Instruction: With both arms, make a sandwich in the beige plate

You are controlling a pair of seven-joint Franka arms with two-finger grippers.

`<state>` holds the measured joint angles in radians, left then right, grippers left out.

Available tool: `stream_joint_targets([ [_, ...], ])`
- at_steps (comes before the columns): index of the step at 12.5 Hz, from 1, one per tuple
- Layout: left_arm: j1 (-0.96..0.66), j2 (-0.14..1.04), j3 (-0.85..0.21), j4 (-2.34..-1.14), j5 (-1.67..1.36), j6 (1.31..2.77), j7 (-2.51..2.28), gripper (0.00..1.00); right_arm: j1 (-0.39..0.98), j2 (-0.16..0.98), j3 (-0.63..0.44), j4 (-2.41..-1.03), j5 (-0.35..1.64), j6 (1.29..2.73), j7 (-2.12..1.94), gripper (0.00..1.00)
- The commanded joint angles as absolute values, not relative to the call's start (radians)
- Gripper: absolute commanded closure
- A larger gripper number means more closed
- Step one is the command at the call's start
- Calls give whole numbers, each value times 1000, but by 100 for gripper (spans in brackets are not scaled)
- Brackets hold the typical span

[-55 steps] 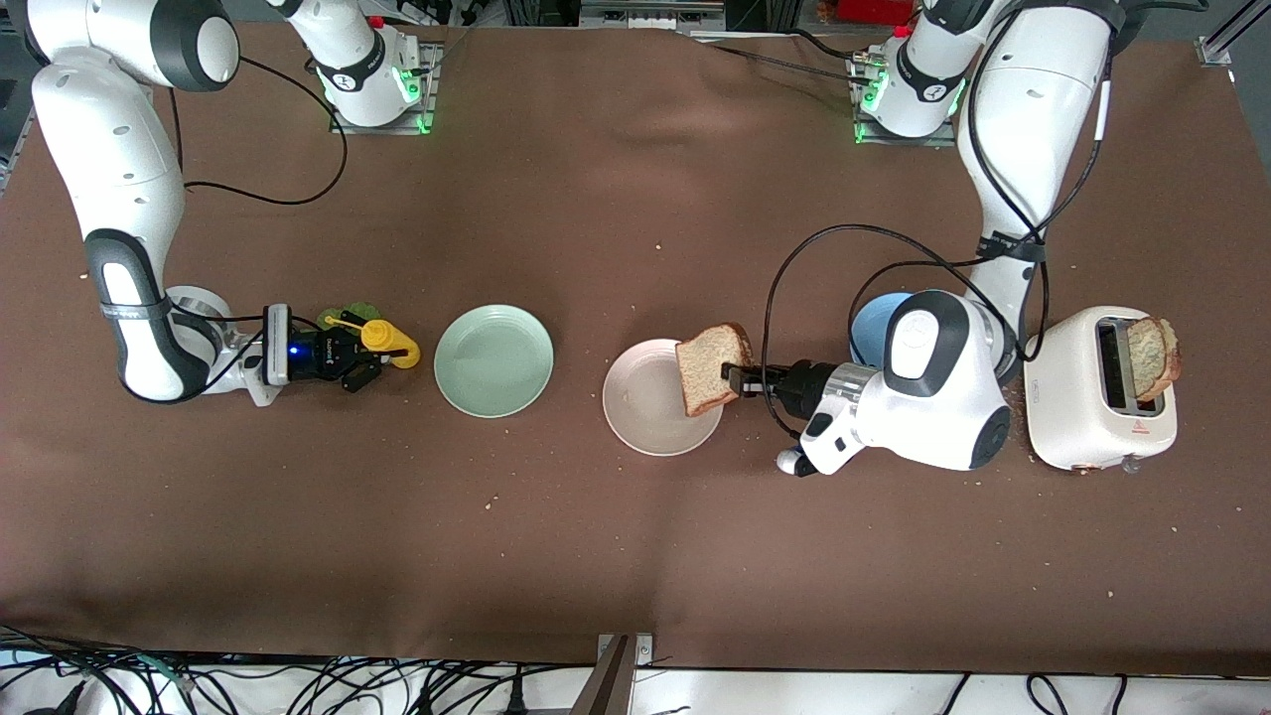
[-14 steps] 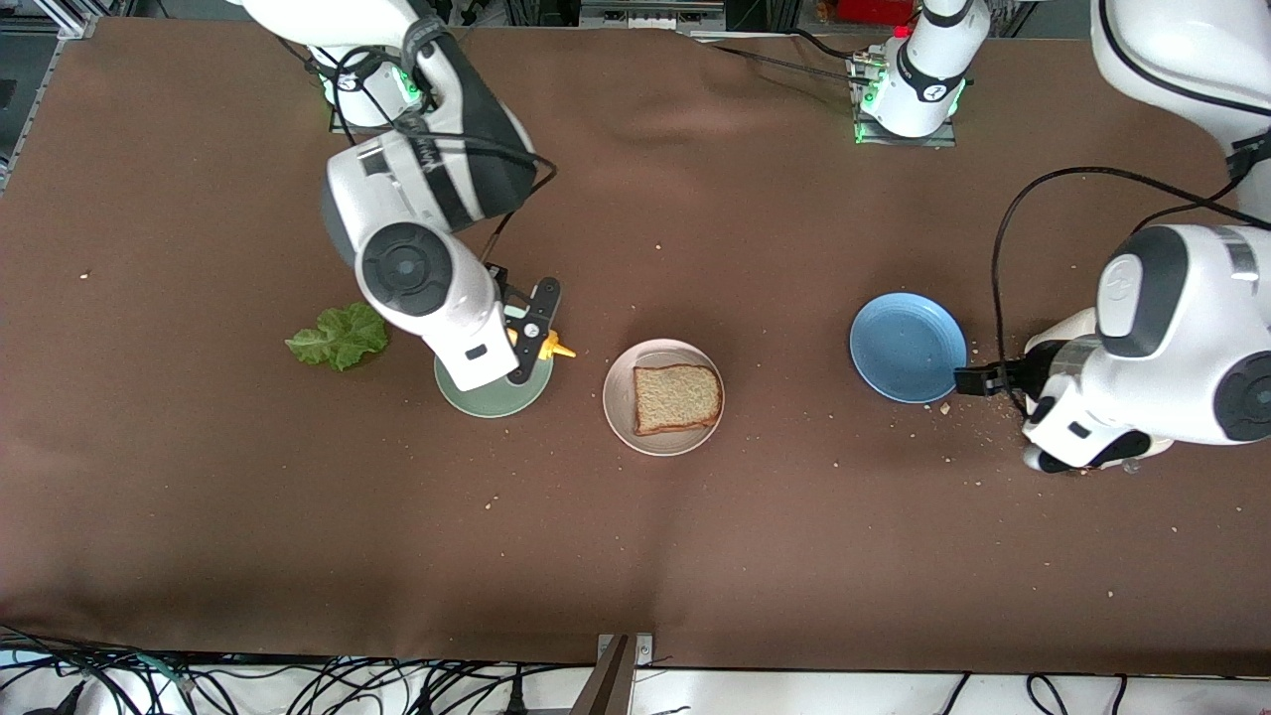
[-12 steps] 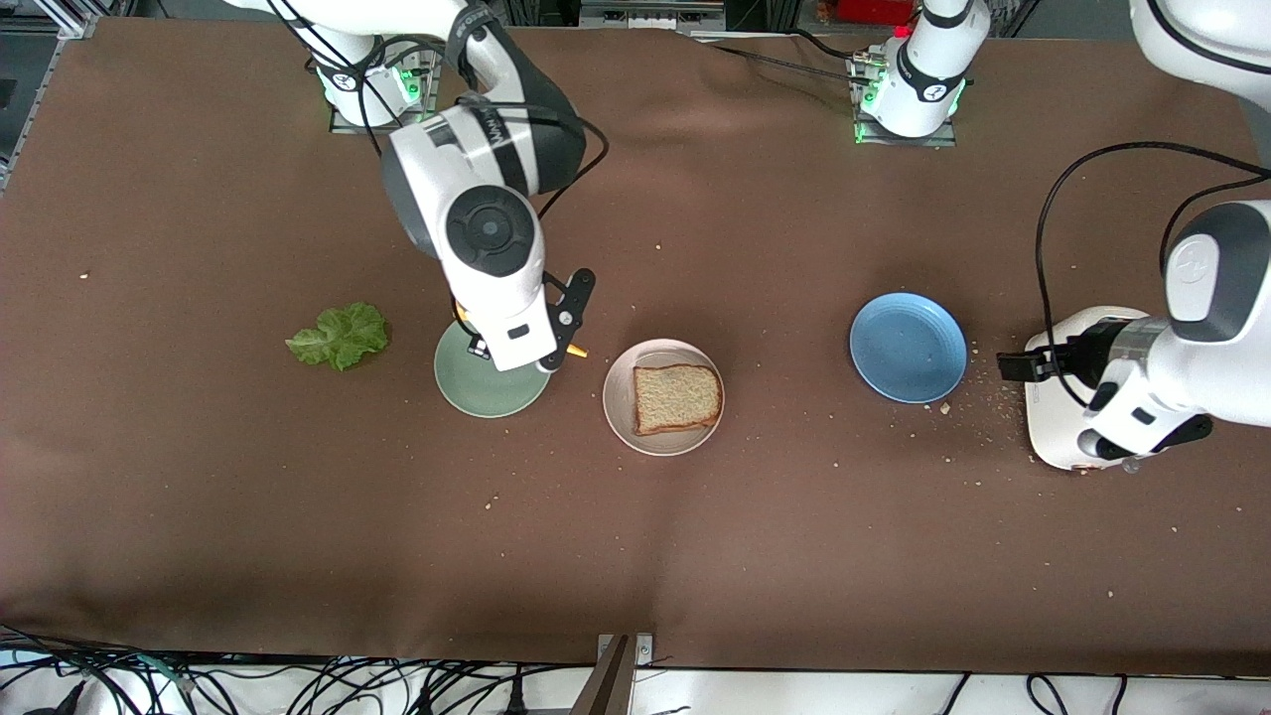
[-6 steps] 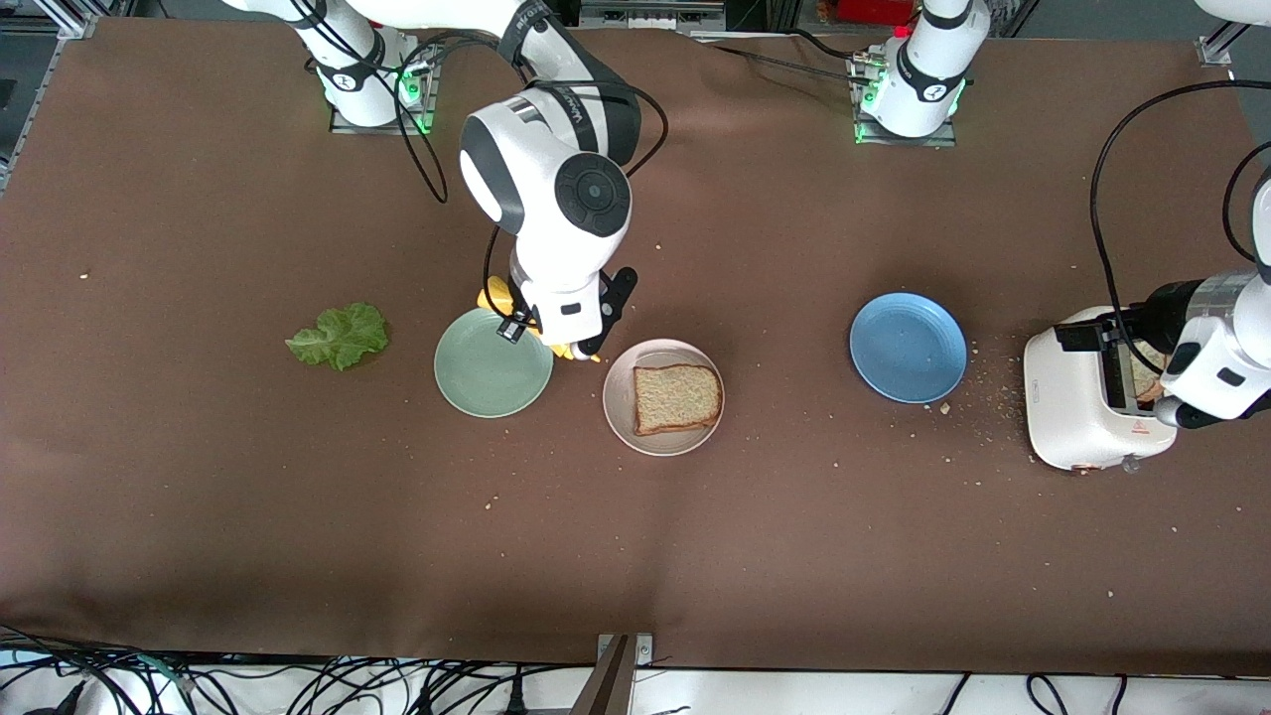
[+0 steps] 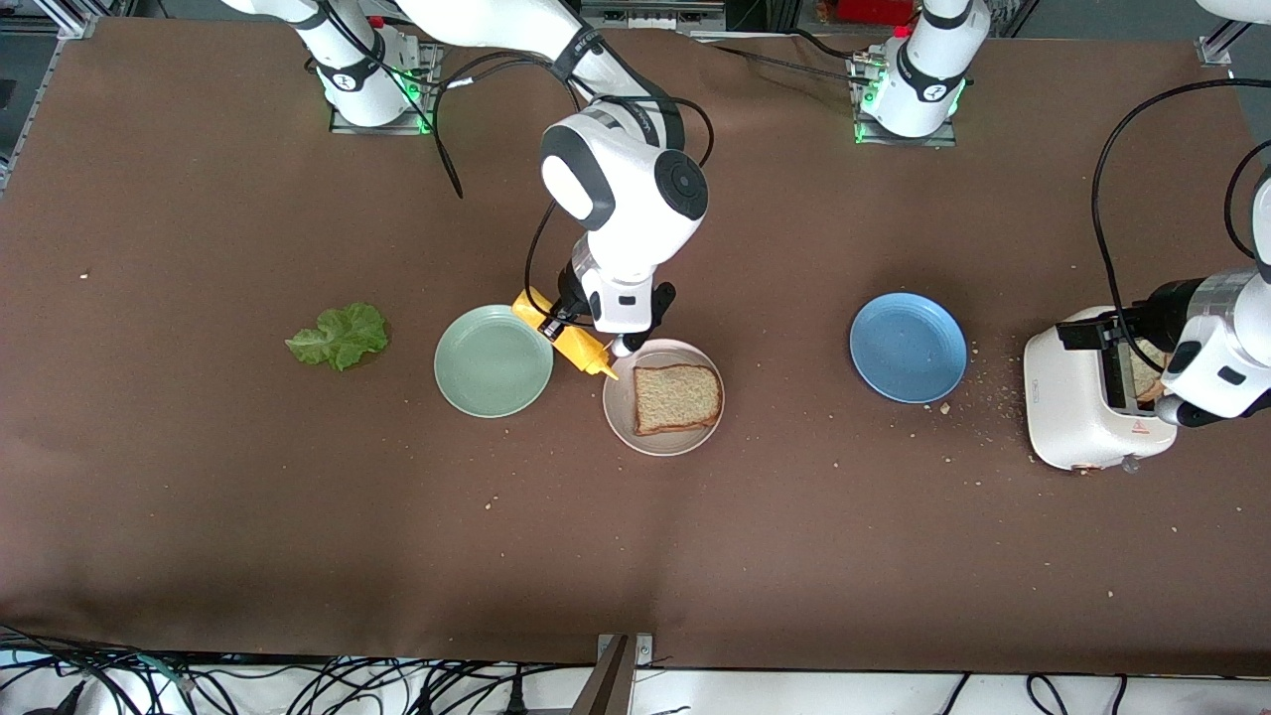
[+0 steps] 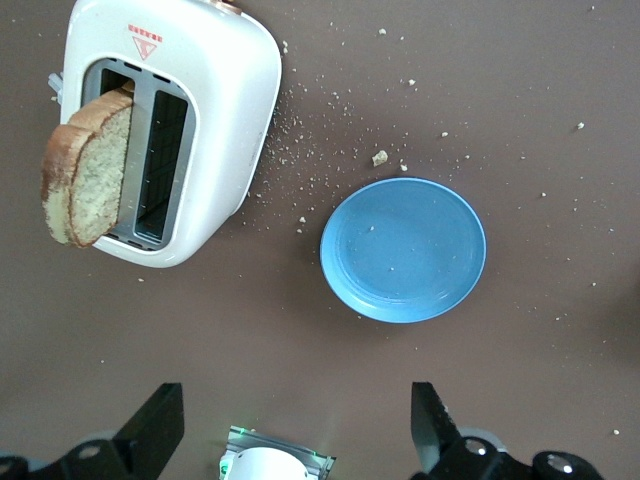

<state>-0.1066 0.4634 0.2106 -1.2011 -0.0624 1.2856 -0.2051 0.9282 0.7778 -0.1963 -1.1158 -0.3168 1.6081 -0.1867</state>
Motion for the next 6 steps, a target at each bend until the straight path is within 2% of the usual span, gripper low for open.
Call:
stream_joint_targets([
  [1, -120, 462, 209, -1209, -18, 1276, -218, 0, 945, 785, -204, -1123, -373, 1611, -181, 100],
  [6, -141, 474, 202, -1221, -20, 1278, -349, 0, 936, 779, -218, -1111, -380, 1605, -305, 100],
])
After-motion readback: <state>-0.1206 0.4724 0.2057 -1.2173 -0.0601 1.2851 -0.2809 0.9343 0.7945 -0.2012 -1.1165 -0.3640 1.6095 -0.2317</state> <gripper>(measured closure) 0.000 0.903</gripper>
